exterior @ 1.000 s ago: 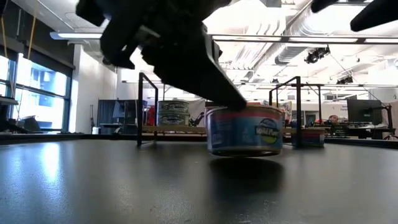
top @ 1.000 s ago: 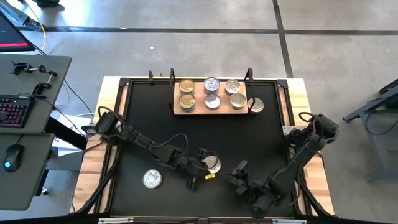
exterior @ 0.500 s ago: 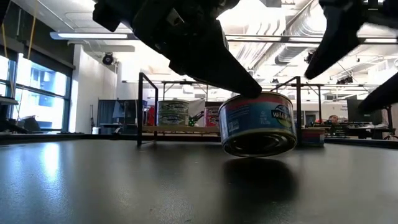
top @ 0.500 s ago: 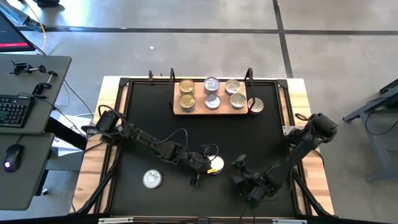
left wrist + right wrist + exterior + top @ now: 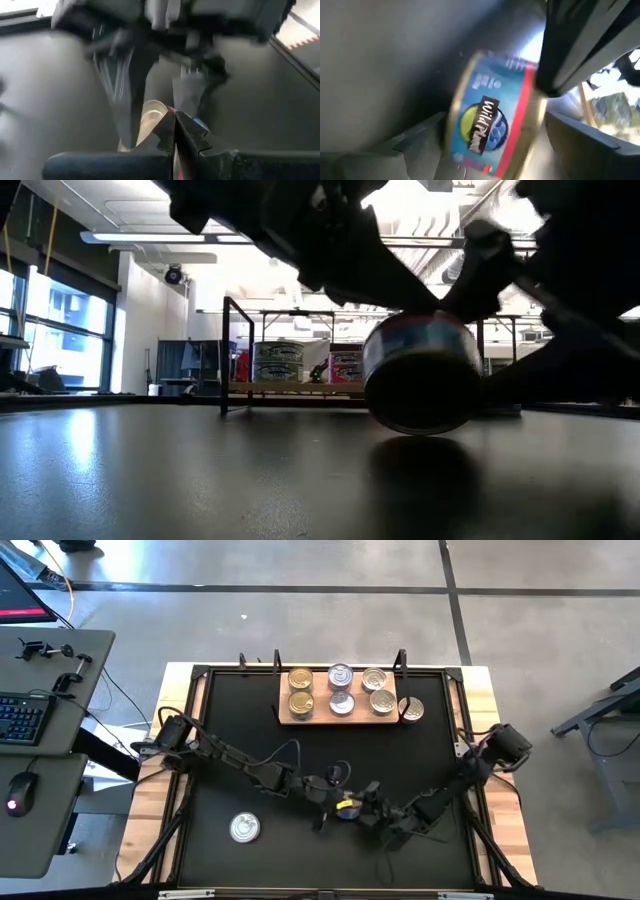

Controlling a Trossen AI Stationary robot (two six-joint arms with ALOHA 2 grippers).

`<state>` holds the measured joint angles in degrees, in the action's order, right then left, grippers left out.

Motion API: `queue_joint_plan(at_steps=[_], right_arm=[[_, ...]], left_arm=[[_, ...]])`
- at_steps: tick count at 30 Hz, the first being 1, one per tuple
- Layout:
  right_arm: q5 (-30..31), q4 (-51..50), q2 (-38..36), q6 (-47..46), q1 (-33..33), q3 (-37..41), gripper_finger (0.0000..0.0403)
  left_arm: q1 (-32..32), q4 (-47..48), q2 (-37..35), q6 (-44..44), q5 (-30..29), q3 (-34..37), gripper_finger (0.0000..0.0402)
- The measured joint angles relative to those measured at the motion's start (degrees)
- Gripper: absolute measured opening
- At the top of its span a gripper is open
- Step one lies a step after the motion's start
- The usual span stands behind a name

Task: Stack canned seafood by type on shelf
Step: Stack the blue tuna can on top of the blue tuna can

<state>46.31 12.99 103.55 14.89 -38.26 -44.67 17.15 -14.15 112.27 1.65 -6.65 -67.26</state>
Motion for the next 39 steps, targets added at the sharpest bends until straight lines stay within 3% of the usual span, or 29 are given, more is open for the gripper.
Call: queue_joint_plan(at_steps=[4, 6, 9, 12, 15, 18, 20, 23, 27, 30, 34, 39], right_arm=[[0.93, 0.39, 0.17, -6.18, 0.67, -0.26, 0.0294], [1.87, -0.02, 0.1, -10.14, 0.18, -0.26, 0.0254], [1.83, -5.33, -1.63, -19.95, -0.43, -1.34, 0.017], [1.22, -22.26, -4.64, -29.52, -0.17, -6.71, 0.0174], [1.19, -44.13, -6.65, -32.9, 2.69, -15.71, 0.0174], [3.24, -63.01, -7.22, -34.1, 8.13, -24.83, 0.0174], [5.81, -71.84, -7.35, -32.14, 12.61, -30.02, 0.0174], [8.36, -77.78, -7.35, -23.29, 20.71, -34.67, 0.0174], [8.24, -75.68, -7.35, -6.01, 33.13, -35.91, 0.0174], [3.84, -71.95, -7.35, 2.85, 43.13, -35.91, 0.0174], [1.24, -66.14, -7.34, 8.17, 53.95, -35.86, 0.0174], [-5.29, -61.84, -6.76, 10.63, 61.9, -35.78, 0.0174]], left_arm=[[0.0, -2.25, 0.0, 0.04, -0.22, -0.04, 0.0001], [0.05, -1.64, -0.65, 0.04, -2.28, -0.11, 0.0001], [0.94, 6.53, -4.11, -0.42, -8.46, -0.11, 0.0001], [2.73, 18.88, -8.75, -4.08, -20.75, -0.11, 0.0001], [4.97, 29.69, -12.03, -9.56, -33.58, -0.11, 0.0001], [7.21, 38.74, -13.69, -17.25, -42.29, -0.11, 0.0], [8.86, 43.99, -13.78, -23.2, -46.3, 0.07, 0.0], [11.44, 44.56, -13.77, -29.88, -48.74, 3.37, 0.0], [13.87, 39.1, -13.66, -33.62, -47.54, 8.38, 0.0], [15.26, 33.84, -13.66, -34.6, -47.39, 11.71, 0.0], [16.51, 27.31, -13.68, -34.58, -47.37, 15.12, 0.0], [17.17, 24.39, -13.68, -35.29, -47.35, 17.2, 0.0]])
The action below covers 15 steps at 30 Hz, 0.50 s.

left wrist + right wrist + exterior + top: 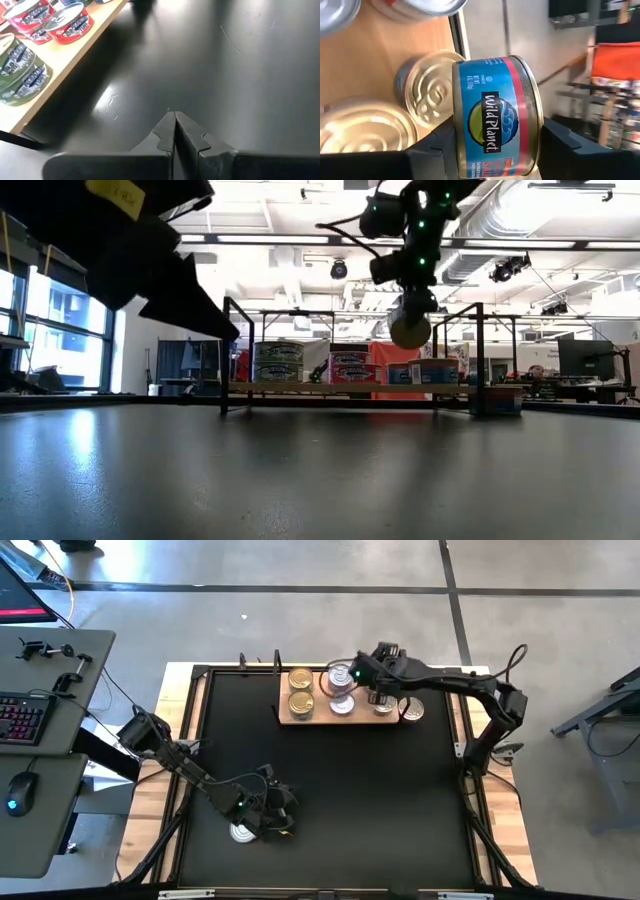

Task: Stack canned seafood by type on shelf
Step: Stack the blue tuna can on top of the blue tuna can

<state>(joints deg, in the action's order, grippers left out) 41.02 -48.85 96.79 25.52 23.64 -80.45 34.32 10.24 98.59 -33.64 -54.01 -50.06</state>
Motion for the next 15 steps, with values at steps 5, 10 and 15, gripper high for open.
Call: queue_joint_plan(at_steps=[5, 10, 15], right_arm=[[-2.02, 9.13, 0.07, 2.41, 2.44, 3.72, 0.0174], [1.84, 16.3, 0.18, 6.48, 1.09, 10.52, 0.0174], [2.95, 15.86, -0.19, 6.49, 0.59, 12.77, 0.0174]], left_arm=[[0.31, -1.58, 0.0, -0.29, -0.03, 0.57, 0.0], [0.31, -1.64, 0.0, -0.27, -0.07, 0.57, 0.0], [0.29, -2.43, 0.0, -0.23, -0.08, 0.57, 0.0]])
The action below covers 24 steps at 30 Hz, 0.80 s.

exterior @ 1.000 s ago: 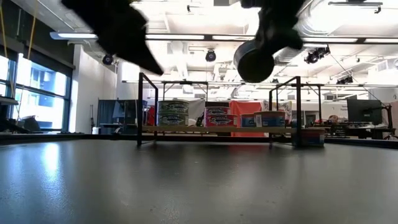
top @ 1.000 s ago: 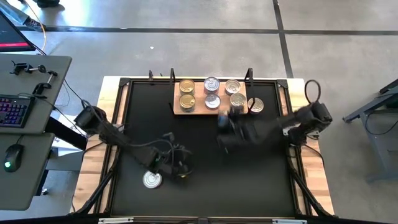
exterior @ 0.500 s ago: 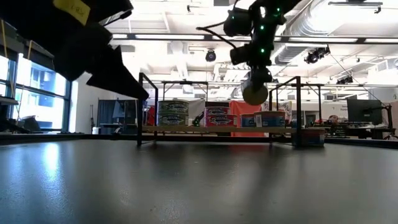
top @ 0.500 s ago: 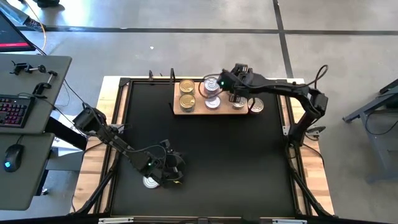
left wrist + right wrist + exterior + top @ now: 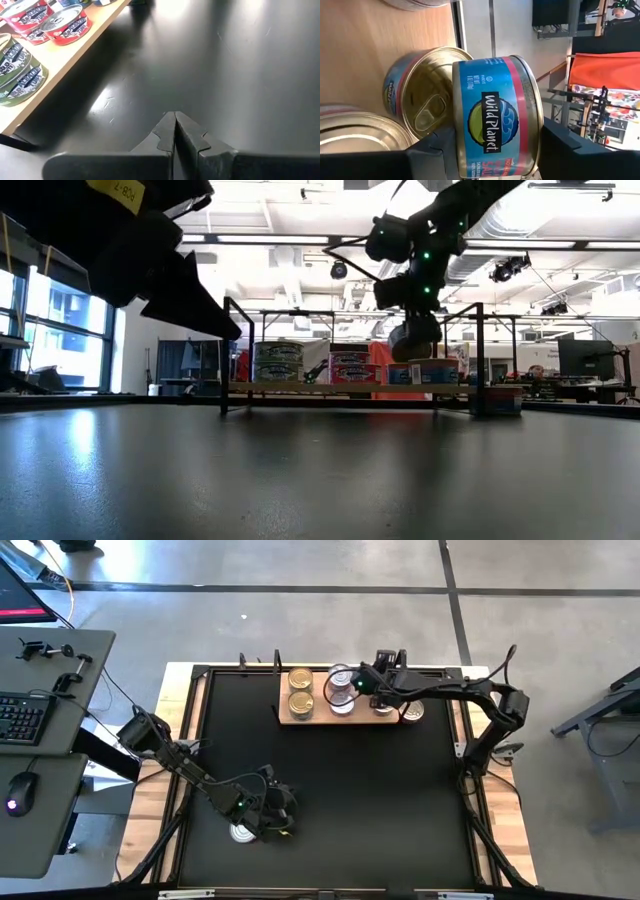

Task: Stack canned seafood by type on shelf
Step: Stack the blue tuna can on top of the blue tuna can, then stack the red tuna can on top of the red tuna can

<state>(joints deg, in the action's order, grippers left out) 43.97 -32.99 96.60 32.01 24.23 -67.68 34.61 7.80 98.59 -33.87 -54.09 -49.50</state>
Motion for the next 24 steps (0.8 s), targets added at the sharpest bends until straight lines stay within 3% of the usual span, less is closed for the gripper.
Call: queue_joint_plan(at_steps=[5, 10, 13, 20, 24], right_arm=[[0.07, -0.68, -0.6, 0.01, -0.95, 0.17, 0.018], [-4.23, -1.23, -1.05, -0.08, -1.81, 0.39, 0.0306], [-3.75, -1.07, -1.38, -0.39, -1.9, 0.37, 0.035], [-2.4, -0.62, -3.83, -0.71, -4.37, 0.37, 0.0352], [-2.17, -1.43, -7.74, -6.65, -9.37, 0.33, 0.0334]], left_arm=[[0.0, -2.67, 0.0, 2.52, -0.09, -0.01, 0.0], [0.0, -5.52, 0.0, 5.35, -0.17, -0.04, 0.0], [0.0, -5.59, 0.0, 5.53, -0.17, -0.04, 0.0], [-0.02, -5.6, 0.0, 5.58, -0.15, -0.04, 0.0], [-0.02, -5.61, 0.0, 5.58, -0.14, -0.04, 0.0]])
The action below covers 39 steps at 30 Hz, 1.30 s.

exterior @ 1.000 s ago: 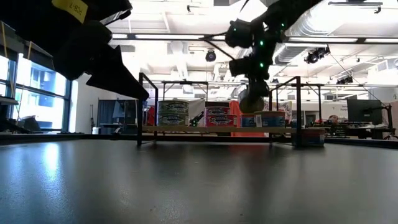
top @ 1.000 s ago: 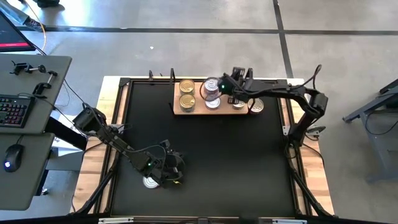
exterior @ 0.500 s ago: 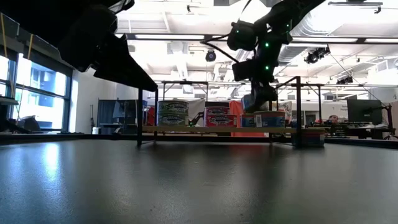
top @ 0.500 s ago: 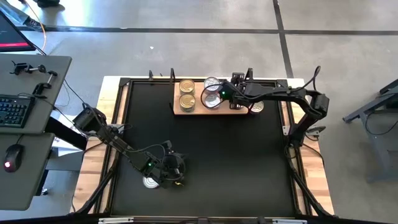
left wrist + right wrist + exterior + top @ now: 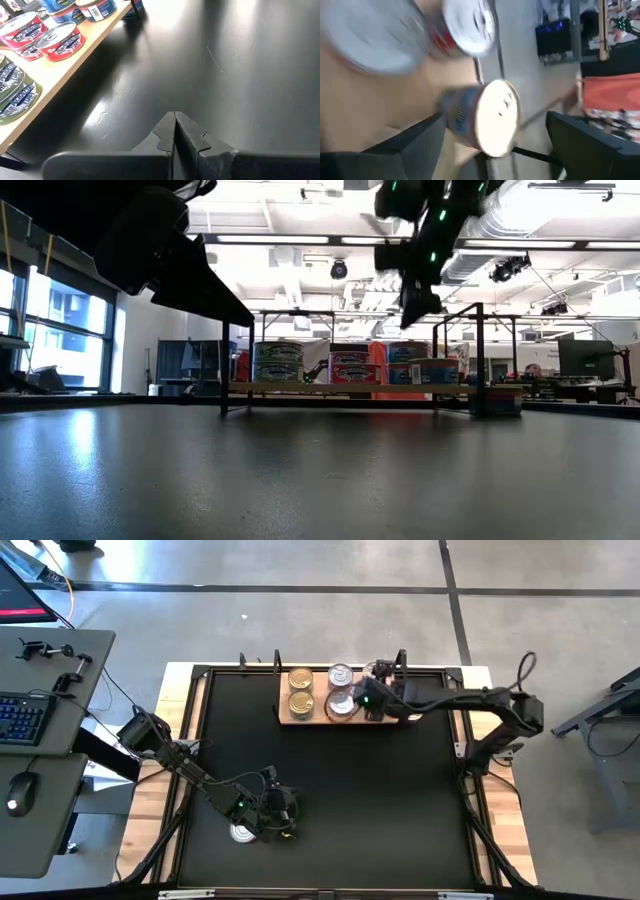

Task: Stack canned seafood by type on shelf
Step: Stack the red tuna can on top of the red tuna can

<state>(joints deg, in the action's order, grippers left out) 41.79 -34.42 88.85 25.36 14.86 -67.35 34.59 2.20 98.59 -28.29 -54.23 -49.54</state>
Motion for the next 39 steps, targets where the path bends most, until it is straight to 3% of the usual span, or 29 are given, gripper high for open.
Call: queue_joint_plan(at_steps=[7, 10, 12, 14, 17, 21, 24, 27, 31, 35, 39], right_arm=[[-15.01, 4.29, -1.31, -18.98, -16.88, 3.38, 0.0287], [-15.34, 11.48, 0.16, -22.43, -25.33, 8.29, 0.027], [-14.54, 16.28, 1.4, -25.58, -30.13, 11.69, 0.0261], [-13.48, 22.65, 2.52, -29.29, -33.98, 14.89, 0.0254], [-11.99, 32.27, 4.5, -34.6, -38.15, 19.19, 0.0249], [-7.6, 41.98, 6.12, -39.58, -41.13, 23.08, 0.0248], [-4.67, 45.05, 6.15, -41.3, -42.1, 24.86, 0.0248], [-2.93, 45.4, 6.15, -40.7, -42.11, 25.11, 0.0248], [-2.86, 46.07, 6.15, -39.82, -41.67, 25.11, 0.0248], [-2.88, 46.73, 6.15, -38.85, -41.1, 25.11, 0.0248], [-3.12, 47.18, 6.15, -40.28, -41.1, 25.11, 0.0248]], left_arm=[[0.94, 0.82, -0.14, 4.22, 0.26, -0.33, 0.0], [4.75, 7.01, -1.53, 9.04, 5.12, -3.23, 0.0], [7.85, 15.38, -2.61, 7.84, 8.49, -6.5, 0.0], [10.59, 26.47, -3.03, 1.35, 10.39, -10.52, 0.0], [14.09, 45.86, -3.25, -15.8, 14.06, -16.82, 0.0], [16.88, 57.09, -3.17, -33.2, 27.57, -18.3, 0.0], [18.39, 53.49, -2.39, -34.09, 36.1, -15.75, 0.0], [18.72, 48.82, -0.77, -33.92, 38.0, -12.62, 0.0], [15.66, 35.29, 1.67, -28.13, 30.44, -9.3, 0.0], [8.57, 15.99, 5.57, -12.29, 19.89, -8.48, 0.0], [3.95, 3.3, 5.67, 4.17, 18.49, -10.14, 0.0]])
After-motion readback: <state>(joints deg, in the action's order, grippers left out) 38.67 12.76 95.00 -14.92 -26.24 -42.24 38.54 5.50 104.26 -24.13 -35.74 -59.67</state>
